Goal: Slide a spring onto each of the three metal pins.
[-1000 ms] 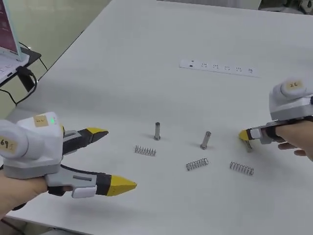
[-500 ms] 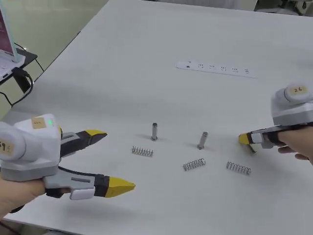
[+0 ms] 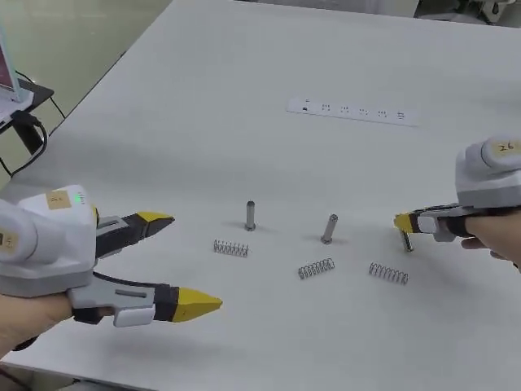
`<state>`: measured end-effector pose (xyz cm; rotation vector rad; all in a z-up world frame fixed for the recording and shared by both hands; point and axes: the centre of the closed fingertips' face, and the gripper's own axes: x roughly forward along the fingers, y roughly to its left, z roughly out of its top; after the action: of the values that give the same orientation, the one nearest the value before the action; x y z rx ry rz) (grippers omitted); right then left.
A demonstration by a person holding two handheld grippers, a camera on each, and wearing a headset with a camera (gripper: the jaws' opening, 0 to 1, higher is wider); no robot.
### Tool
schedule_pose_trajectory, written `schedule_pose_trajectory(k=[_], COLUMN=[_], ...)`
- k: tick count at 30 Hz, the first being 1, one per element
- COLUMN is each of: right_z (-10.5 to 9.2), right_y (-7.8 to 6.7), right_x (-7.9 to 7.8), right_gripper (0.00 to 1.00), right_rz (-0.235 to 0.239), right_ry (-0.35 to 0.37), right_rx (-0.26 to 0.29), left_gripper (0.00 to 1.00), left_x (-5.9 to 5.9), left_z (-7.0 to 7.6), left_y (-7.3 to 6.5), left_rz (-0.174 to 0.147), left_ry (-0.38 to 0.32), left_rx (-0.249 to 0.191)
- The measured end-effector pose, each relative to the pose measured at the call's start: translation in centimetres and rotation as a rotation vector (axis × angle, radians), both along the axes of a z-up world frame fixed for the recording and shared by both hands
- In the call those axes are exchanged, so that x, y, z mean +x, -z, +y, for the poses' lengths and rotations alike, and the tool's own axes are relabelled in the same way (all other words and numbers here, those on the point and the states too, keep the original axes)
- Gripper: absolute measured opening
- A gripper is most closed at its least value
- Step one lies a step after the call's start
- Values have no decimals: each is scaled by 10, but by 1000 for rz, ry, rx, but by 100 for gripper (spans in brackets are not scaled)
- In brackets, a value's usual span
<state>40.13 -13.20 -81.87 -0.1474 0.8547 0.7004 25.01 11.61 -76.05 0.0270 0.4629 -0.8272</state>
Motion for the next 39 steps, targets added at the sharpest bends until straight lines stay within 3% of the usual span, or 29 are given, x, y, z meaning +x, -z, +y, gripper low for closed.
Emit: schedule_pose_trajectory(k=[2,20,39], right_z=[3,-1,0], right_y=[-2,-14,-12], right_x=[-1,-5,-10], right_gripper=[5,5,6], right_rz=[-12,-72,-96], right_ry=[-5,-13,-66], right_rx=[14,21,-30], left_gripper=[83,84,84], left_x=[-2,-1,-2], left_z=[-1,-7,-8], left_y=[0,-5,-4], left_rz=[11,-4,-4], left_ry=[2,-2,-2], left_rx=[-1,-11,-14])
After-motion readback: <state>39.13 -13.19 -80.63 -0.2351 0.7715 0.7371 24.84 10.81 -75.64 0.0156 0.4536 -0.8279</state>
